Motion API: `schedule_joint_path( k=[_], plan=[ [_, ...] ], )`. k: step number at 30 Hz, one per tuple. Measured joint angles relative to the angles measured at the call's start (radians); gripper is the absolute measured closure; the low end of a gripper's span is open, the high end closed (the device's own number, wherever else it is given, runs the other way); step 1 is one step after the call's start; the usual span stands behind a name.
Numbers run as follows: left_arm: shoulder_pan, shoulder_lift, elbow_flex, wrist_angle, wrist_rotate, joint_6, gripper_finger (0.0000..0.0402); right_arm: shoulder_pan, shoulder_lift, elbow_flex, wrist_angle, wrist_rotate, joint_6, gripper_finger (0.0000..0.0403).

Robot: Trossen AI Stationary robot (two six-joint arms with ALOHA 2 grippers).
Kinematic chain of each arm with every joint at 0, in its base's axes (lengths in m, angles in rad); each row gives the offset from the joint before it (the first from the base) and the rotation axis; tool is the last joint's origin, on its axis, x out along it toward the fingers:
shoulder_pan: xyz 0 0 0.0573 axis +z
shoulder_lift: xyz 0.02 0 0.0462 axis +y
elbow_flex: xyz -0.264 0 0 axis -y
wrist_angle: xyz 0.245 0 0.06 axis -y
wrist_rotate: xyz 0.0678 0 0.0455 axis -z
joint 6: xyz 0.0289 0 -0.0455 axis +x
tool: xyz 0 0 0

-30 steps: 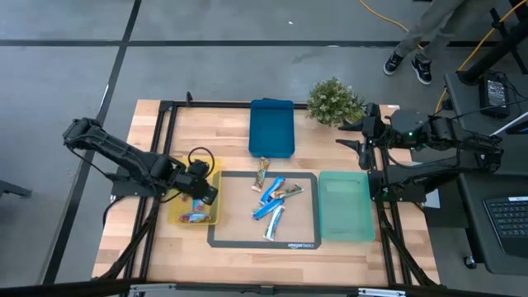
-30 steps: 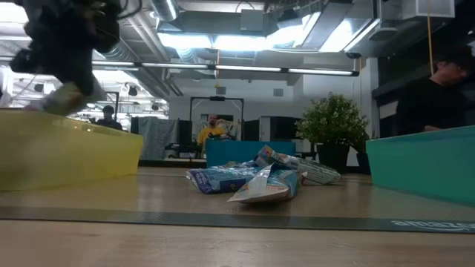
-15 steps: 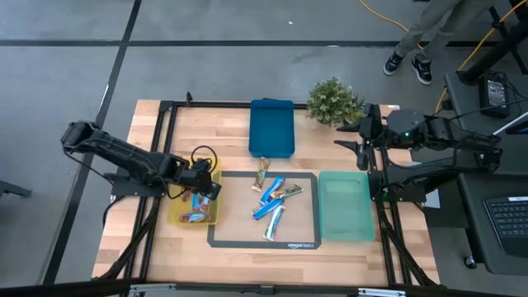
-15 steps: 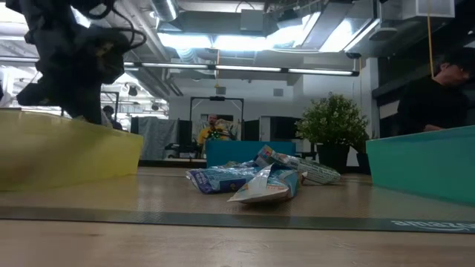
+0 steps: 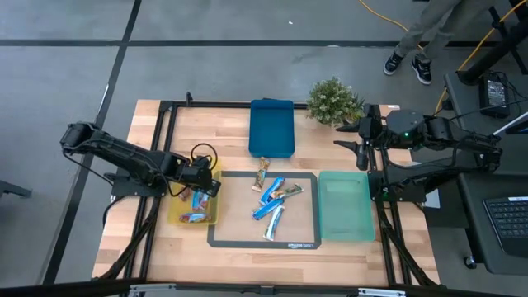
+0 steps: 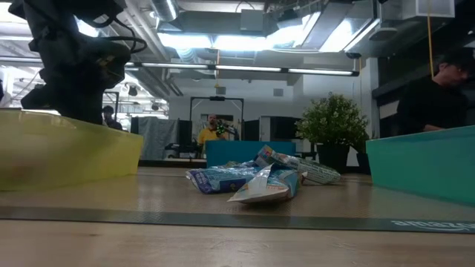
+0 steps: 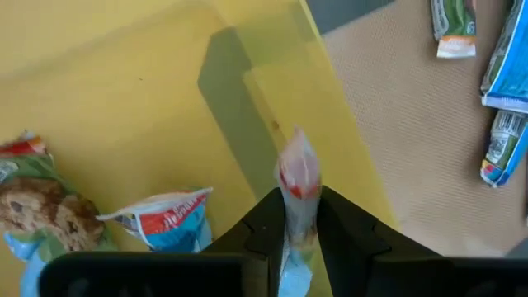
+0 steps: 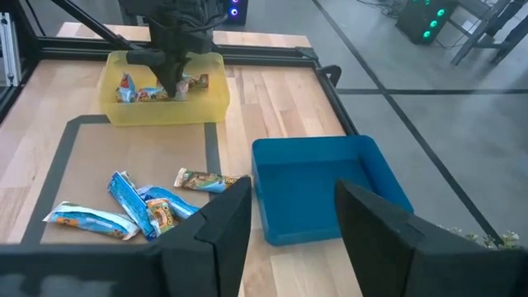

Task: Pick and place Granola Bars by type
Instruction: Put the red granola bar into the yellow bin, then put the yellow granola bar into the green bin

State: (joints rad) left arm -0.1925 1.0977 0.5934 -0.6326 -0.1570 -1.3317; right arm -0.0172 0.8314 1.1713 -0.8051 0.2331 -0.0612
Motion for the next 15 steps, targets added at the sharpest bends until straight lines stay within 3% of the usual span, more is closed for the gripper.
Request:
schedule_joint_path(
  k=[15],
  plan=[
    [-0.002, -0.029, 0.000, -0.032, 0.019, 0.055, 0.0237, 0.000, 0.001, 0.000, -0.001, 0.000, -0.003, 0.0226]
  ],
)
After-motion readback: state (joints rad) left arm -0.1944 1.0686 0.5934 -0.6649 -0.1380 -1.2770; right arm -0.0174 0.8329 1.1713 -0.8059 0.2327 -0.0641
